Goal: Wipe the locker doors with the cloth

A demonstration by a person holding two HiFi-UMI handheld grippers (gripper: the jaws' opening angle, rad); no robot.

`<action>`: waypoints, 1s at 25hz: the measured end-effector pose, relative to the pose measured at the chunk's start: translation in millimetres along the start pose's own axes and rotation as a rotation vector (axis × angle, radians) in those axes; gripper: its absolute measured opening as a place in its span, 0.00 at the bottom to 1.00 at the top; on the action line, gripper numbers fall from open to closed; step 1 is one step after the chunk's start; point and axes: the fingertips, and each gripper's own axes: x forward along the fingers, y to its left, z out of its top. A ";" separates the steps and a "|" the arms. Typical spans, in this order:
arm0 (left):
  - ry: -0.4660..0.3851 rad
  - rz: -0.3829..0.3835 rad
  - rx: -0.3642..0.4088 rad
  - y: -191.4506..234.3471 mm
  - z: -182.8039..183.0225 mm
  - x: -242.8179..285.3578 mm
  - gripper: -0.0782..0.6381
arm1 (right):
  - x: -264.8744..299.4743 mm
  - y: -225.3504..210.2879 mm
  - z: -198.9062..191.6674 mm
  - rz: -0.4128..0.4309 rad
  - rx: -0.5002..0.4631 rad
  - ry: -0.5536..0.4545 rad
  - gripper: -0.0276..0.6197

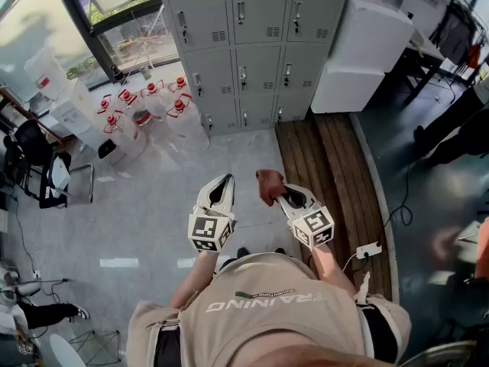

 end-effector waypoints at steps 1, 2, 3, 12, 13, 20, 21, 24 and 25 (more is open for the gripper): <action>0.005 -0.009 -0.007 1.6 -3.4 2.6 0.11 | 3.7 -0.9 -2.2 -0.001 0.001 0.012 0.11; 0.010 -0.019 -0.012 3.3 -6.4 5.3 0.11 | 7.4 -1.8 -4.0 -0.004 0.003 0.022 0.11; 0.013 -0.030 -0.014 5.1 -8.3 8.1 0.12 | 10.8 -2.7 -5.0 -0.009 0.006 0.028 0.11; 0.001 -0.105 -0.008 33.4 -16.4 39.0 0.12 | 48.3 -12.7 -7.4 -0.085 0.003 0.025 0.11; 0.006 -0.107 -0.018 36.5 -18.7 43.6 0.11 | 51.7 -17.2 -6.9 -0.095 0.009 0.028 0.11; 0.031 -0.089 -0.034 63.8 -21.9 90.0 0.11 | 90.3 -70.9 2.3 -0.105 0.031 0.032 0.11; 0.029 -0.080 -0.023 69.1 -18.4 100.1 0.11 | 99.7 -80.5 7.0 -0.096 0.027 0.025 0.11; 0.033 -0.038 0.015 85.9 -7.5 139.0 0.12 | 128.1 -115.4 19.8 -0.072 0.001 0.008 0.11; 0.040 -0.026 0.022 89.0 -4.3 155.0 0.11 | 135.5 -130.6 22.1 -0.066 -0.003 0.010 0.11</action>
